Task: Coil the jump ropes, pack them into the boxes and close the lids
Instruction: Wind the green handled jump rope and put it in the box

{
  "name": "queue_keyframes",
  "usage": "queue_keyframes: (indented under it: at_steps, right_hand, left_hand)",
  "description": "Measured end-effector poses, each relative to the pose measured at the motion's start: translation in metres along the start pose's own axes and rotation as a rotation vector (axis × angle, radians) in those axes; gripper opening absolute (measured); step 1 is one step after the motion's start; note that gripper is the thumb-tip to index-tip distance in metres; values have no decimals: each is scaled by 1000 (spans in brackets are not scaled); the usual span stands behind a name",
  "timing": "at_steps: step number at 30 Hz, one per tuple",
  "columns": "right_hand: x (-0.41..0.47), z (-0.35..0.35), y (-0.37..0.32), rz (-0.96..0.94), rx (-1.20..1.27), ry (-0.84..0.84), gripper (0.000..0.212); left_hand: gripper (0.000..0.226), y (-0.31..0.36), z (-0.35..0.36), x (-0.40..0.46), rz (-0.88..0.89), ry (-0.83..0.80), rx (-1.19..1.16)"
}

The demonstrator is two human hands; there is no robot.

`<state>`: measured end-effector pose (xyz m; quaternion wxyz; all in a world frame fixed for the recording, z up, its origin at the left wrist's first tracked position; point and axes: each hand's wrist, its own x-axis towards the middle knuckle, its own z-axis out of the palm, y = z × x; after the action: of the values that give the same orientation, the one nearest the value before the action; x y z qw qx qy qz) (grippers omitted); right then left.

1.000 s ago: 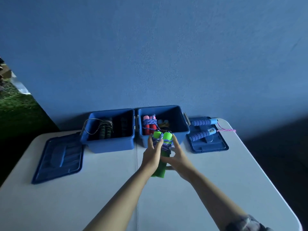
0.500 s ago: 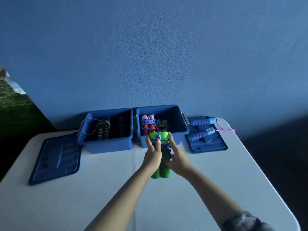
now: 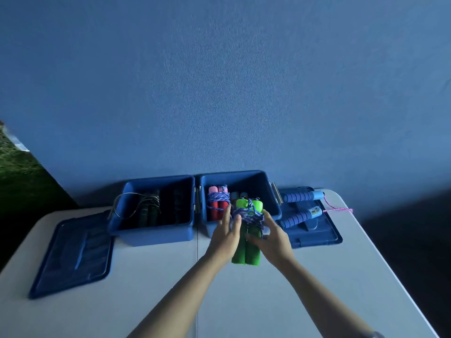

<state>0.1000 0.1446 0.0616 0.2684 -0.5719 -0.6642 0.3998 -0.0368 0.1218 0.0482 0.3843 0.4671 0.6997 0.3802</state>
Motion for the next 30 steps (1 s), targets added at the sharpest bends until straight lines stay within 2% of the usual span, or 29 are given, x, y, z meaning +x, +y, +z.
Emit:
queue_keyframes:
  at_steps: [3,6,10,14,19,21,23,26,30]
  right_hand:
    - [33,-9,-6,-2,-26,34,69]
    - [72,-14,-10,7,-43,39,73]
    - [122,-11,-8,24,-112,-4,68]
    - [155,0,-1,38,-167,-102,68]
    - [173,26,15,72,-281,-216,69]
    - [175,32,21,81,-320,-243,80]
    - [175,34,24,0,-332,-272,88]
    - [176,38,28,-102,-336,-310,80]
    - [176,52,34,-115,-396,-315,73]
  left_hand:
    - [45,-5,-9,31,90,60,190]
    - [42,-12,-19,67,194,138,454]
    - [49,-23,-22,111,262,57,679]
    - [59,-39,-19,134,257,-12,762]
    - [70,-49,-11,138,247,73,790]
    - [70,-52,-10,139,263,91,773]
    - [70,-53,-9,139,278,104,774]
    - [70,-54,-9,139,287,126,762]
    - [67,-57,-7,140,292,136,735]
